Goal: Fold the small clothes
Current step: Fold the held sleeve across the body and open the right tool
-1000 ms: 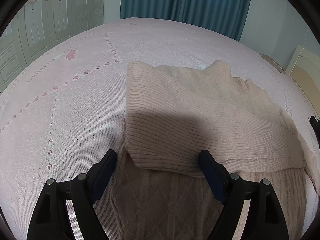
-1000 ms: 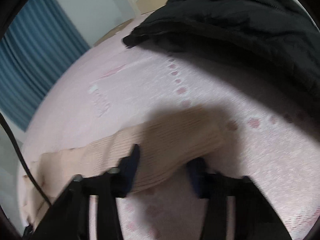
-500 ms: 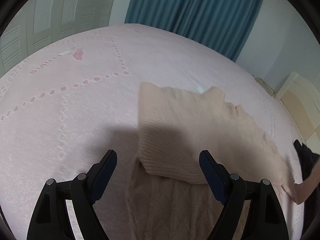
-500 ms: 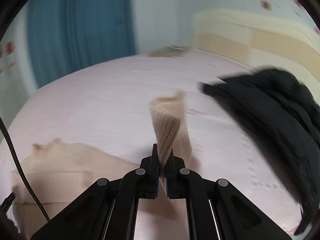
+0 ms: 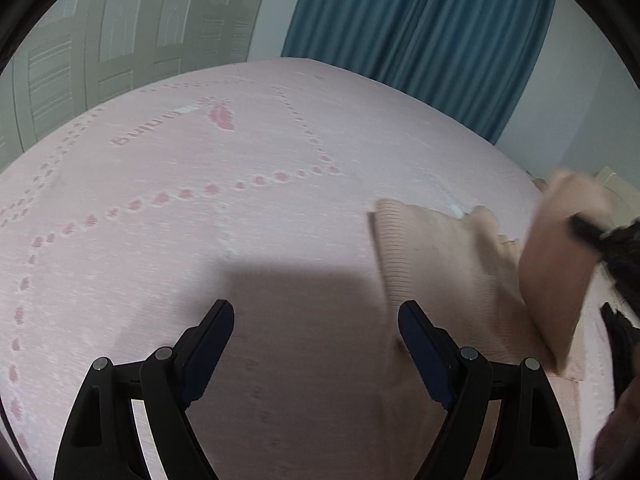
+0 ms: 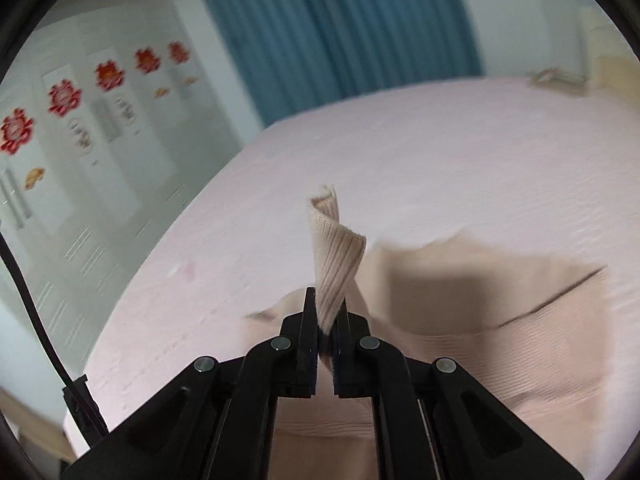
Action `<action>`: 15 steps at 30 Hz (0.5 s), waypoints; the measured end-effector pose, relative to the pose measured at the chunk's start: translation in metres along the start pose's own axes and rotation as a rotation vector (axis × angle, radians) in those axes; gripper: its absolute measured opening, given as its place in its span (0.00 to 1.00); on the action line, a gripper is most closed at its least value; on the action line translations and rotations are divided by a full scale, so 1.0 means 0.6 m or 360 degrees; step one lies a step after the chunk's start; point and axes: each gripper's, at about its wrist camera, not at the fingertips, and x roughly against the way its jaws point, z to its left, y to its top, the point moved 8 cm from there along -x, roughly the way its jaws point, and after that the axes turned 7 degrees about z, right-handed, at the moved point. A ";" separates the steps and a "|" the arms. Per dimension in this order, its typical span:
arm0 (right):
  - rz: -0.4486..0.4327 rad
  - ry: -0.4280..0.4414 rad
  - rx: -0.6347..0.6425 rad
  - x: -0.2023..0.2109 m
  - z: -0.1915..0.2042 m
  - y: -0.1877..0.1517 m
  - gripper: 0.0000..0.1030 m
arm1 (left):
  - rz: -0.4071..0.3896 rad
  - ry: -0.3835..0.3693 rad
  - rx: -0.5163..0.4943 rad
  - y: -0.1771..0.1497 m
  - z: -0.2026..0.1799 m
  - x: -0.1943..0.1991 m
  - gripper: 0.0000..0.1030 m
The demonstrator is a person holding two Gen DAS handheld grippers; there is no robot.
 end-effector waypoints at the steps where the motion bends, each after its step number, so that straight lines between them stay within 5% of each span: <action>1: 0.0091 0.0060 -0.0013 -0.034 0.009 -0.021 0.06 | -0.0003 0.0007 0.0000 0.002 0.002 -0.001 0.81; 6: 0.0351 0.0085 0.0067 -0.107 -0.018 -0.076 0.12 | -0.0022 -0.0064 0.0005 0.006 -0.013 0.001 0.81; 8: 0.0291 0.0005 0.0083 -0.079 -0.049 -0.074 0.21 | -0.0045 -0.0083 -0.0029 0.005 -0.027 0.006 0.81; 10: 0.0207 -0.0094 0.0077 -0.028 -0.093 -0.074 0.50 | -0.0073 -0.0093 -0.0085 0.002 -0.046 0.013 0.81; 15: -0.0048 -0.0418 -0.0073 0.110 -0.227 -0.104 0.55 | -0.0051 -0.0211 -0.0229 -0.014 -0.105 0.015 0.81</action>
